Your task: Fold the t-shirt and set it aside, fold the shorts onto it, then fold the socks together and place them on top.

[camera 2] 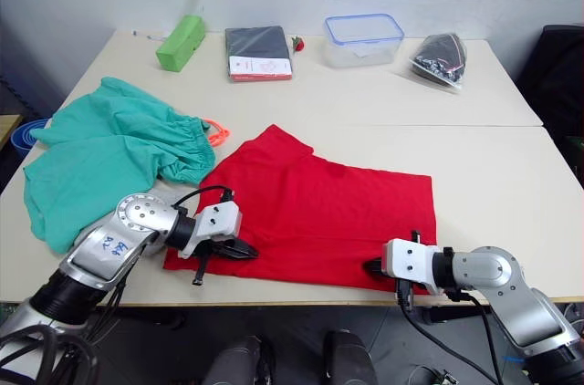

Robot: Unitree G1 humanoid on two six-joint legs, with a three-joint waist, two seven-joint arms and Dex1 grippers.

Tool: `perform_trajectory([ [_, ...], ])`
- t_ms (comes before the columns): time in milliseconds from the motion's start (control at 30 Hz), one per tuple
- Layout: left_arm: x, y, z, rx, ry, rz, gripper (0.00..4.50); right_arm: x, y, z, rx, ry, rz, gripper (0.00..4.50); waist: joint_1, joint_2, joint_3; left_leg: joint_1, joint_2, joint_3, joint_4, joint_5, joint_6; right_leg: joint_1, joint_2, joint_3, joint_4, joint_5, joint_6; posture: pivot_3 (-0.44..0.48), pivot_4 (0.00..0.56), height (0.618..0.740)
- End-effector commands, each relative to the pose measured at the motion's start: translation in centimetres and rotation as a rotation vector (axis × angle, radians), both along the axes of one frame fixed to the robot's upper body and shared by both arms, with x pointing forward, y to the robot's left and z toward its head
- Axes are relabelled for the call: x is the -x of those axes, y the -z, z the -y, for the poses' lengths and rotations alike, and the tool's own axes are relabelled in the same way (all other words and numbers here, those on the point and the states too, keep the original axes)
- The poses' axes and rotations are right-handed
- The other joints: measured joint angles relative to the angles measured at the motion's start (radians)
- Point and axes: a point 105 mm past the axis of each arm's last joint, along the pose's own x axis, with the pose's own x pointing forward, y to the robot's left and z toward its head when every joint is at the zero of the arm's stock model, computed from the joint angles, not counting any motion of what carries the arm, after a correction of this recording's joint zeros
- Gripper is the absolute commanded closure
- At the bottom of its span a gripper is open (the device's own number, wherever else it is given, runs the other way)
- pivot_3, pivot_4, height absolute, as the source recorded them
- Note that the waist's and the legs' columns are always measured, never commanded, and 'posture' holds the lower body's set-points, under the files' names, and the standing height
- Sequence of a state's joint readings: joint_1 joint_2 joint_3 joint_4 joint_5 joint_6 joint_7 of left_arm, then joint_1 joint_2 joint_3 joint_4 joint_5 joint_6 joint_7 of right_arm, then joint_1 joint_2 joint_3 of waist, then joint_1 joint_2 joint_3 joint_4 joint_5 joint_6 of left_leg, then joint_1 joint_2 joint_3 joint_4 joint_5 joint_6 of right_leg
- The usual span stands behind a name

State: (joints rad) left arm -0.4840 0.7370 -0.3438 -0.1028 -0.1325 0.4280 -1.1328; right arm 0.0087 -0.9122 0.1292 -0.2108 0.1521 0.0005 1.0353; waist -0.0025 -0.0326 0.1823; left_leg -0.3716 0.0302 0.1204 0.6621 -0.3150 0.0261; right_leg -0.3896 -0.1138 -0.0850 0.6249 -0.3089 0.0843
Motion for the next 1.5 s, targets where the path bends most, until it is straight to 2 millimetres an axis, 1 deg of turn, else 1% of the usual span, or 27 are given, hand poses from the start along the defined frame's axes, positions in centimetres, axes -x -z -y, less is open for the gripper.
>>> perform_trajectory([
  [33, -3.2, -1.4, -0.9, -0.030, -0.093, 0.176, 4.47, 0.5, 3.2, 1.8, 0.090, 0.079, -0.102, 4.49, 0.000, 0.000, 0.000, 0.000, 0.000, 0.000, 0.000, 0.000, 0.000, 0.000, 0.000, 0.000, 0.000, 0.000, 0.000, 0.000, 0.150, 0.740],
  [133, -5.9, -4.4, -0.8, 0.046, -0.166, 0.325, 4.47, 0.7, 3.4, 1.8, 0.096, 0.075, -0.105, 4.49, 0.000, -0.001, 0.000, 0.000, 0.000, 0.000, 0.000, 0.000, 0.000, 0.000, 0.000, 0.000, 0.000, 0.000, 0.000, 0.000, 0.150, 0.740],
  [167, -6.1, -5.1, -0.6, 0.079, -0.167, 0.335, 4.47, 0.8, 3.5, 1.9, 0.101, 0.072, -0.108, 4.49, 0.000, -0.001, 0.000, 0.000, 0.000, 0.000, 0.000, 0.000, 0.000, 0.000, 0.000, 0.000, 0.000, 0.000, 0.000, 0.000, 0.150, 0.740],
  [200, -5.9, -5.6, -0.3, 0.108, -0.144, 0.329, 4.47, 0.9, 3.7, 1.9, 0.108, 0.066, -0.109, 4.49, -0.001, -0.001, 0.000, 0.000, 0.000, 0.000, 0.000, 0.000, 0.000, 0.000, 0.000, 0.000, 0.000, 0.000, 0.000, 0.000, 0.150, 0.740],
  [267, -5.3, -5.9, -0.1, 0.132, -0.106, 0.306, 4.47, 1.1, 4.0, 2.0, 0.119, 0.057, -0.112, 4.49, -0.002, -0.001, 0.000, -0.001, 0.000, 0.000, 0.000, 0.001, 0.000, -0.001, 0.000, -0.001, 0.000, 0.000, 0.000, 0.000, 0.150, 0.740],
  [367, -4.5, -5.6, -0.6, 0.105, -0.072, 0.271, 4.47, 1.3, 4.2, 2.2, 0.135, 0.046, -0.115, 4.49, -0.003, -0.001, 0.000, 0.000, 0.000, 0.000, 0.000, 0.004, -0.001, 0.000, 0.000, -0.001, 0.000, 0.000, 0.000, 0.000, 0.150, 0.740],
  [467, -4.7, -5.0, -1.4, 0.060, -0.086, 0.286, 4.47, 1.3, 4.1, 2.5, 0.138, 0.050, -0.111, 4.49, 0.000, -0.001, 0.000, 0.000, 0.000, 0.000, 0.000, 0.003, -0.003, 0.000, 0.000, -0.001, 0.000, 0.000, 0.000, 0.000, 0.150, 0.740],
  [533, -4.8, -5.0, -1.7, 0.064, -0.098, 0.283, 4.47, 1.2, 4.0, 2.7, 0.138, 0.055, -0.108, 4.49, 0.001, -0.002, -0.001, 0.000, 0.000, 0.000, 0.000, 0.002, -0.004, 0.000, 0.000, -0.001, -0.001, 0.000, 0.000, 0.000, 0.150, 0.740],
  [633, -2.7, -5.5, -1.5, 0.123, -0.043, 0.164, 4.47, 1.2, 3.7, 3.1, 0.136, 0.068, -0.106, 4.49, -0.001, -0.002, -0.001, -0.001, 0.000, 0.000, 0.000, 0.000, -0.001, 0.000, 0.000, -0.001, -0.002, 0.000, 0.001, 0.000, 0.150, 0.740],
  [767, -0.8, -4.0, -2.6, 0.042, 0.006, 0.088, 4.47, 1.3, 3.5, 3.3, 0.136, 0.071, -0.107, 4.49, 0.000, -0.001, -0.001, -0.001, 0.000, 0.000, -0.001, 0.000, -0.004, 0.000, 0.000, -0.001, -0.002, 0.000, 0.000, 0.000, 0.150, 0.740],
  [867, 0.9, -3.0, -3.4, -0.007, 0.040, 0.007, 4.47, 1.5, 3.5, 3.5, 0.137, 0.074, -0.108, 4.49, 0.003, -0.001, -0.001, -0.001, 0.000, 0.000, -0.001, 0.000, -0.003, 0.000, 0.000, -0.001, -0.004, 0.000, 0.000, 0.000, 0.150, 0.740],
  [900, 1.0, -2.6, -3.8, -0.035, 0.031, 0.009, 4.47, 1.5, 3.5, 3.6, 0.137, 0.076, -0.108, 4.49, 0.004, 0.000, -0.001, -0.001, 0.000, -0.001, -0.001, -0.001, -0.002, 0.001, 0.000, -0.001, -0.004, 0.000, 0.000, 0.000, 0.150, 0.740],
  [1000, -0.7, -1.1, -5.7, -0.154, -0.050, 0.108, 4.47, 1.6, 3.3, 3.8, 0.137, 0.075, -0.108, 4.49, 0.010, 0.001, 0.000, -0.001, -0.001, -0.002, -0.001, -0.003, 0.001, 0.001, -0.001, -0.001, -0.007, -0.001, -0.003, 0.000, 0.150, 0.740],
  [1033, -0.7, -0.7, -6.2, -0.179, -0.053, 0.111, 4.47, 1.7, 3.2, 3.8, 0.137, 0.072, -0.110, 4.49, 0.012, 0.002, 0.000, -0.001, -0.001, -0.002, -0.001, -0.003, 0.002, 0.001, -0.001, -0.001, -0.007, -0.005, -0.010, 0.000, 0.150, 0.740],
  [1067, -0.4, -0.4, -6.6, -0.191, -0.051, 0.092, 4.47, 1.9, 3.1, 3.9, 0.137, 0.066, -0.115, 4.49, 0.014, 0.002, -0.001, -0.001, -0.001, -0.002, -0.001, -0.004, 0.003, 0.003, -0.001, -0.001, -0.008, -0.007, -0.014, 0.000, 0.150, 0.740],
  [1167, 0.9, 0.1, -7.7, -0.216, -0.030, 0.038, 4.47, 2.5, 3.0, 4.5, 0.155, 0.050, -0.127, 4.49, 0.017, 0.005, -0.002, 0.000, -0.001, -0.002, -0.002, -0.004, 0.002, 0.003, -0.001, -0.001, -0.007, -0.007, -0.014, 0.000, 0.150, 0.740],
  [1333, 1.4, 0.7, -10.5, -0.316, -0.057, 0.045, 4.47, 2.8, 2.9, 6.9, 0.219, 0.068, -0.138, 4.49, 0.018, 0.011, -0.006, 0.001, -0.001, -0.002, -0.006, -0.004, 0.001, 0.003, -0.001, -0.001, -0.008, -0.007, -0.013, 0.000, 0.150, 0.740],
  [1400, 1.6, 0.5, -10.5, -0.289, -0.060, 0.034, 4.47, 2.7, 2.7, 7.5, 0.225, 0.077, -0.135, 4.49, 0.018, 0.012, -0.009, 0.003, -0.001, -0.002, -0.008, -0.004, 0.001, 0.003, -0.001, -0.002, -0.008, -0.007, -0.013, 0.000, 0.150, 0.740],
  [1500, 1.6, -0.5, -9.3, -0.204, -0.058, 0.029, 4.47, 2.1, 1.8, 7.2, 0.177, 0.096, -0.118, 4.49, 0.021, 0.014, -0.010, 0.003, -0.001, -0.002, -0.009, -0.003, 0.002, 0.003, -0.001, -0.002, -0.008, -0.007, -0.013, 0.000, 0.150, 0.740],
])
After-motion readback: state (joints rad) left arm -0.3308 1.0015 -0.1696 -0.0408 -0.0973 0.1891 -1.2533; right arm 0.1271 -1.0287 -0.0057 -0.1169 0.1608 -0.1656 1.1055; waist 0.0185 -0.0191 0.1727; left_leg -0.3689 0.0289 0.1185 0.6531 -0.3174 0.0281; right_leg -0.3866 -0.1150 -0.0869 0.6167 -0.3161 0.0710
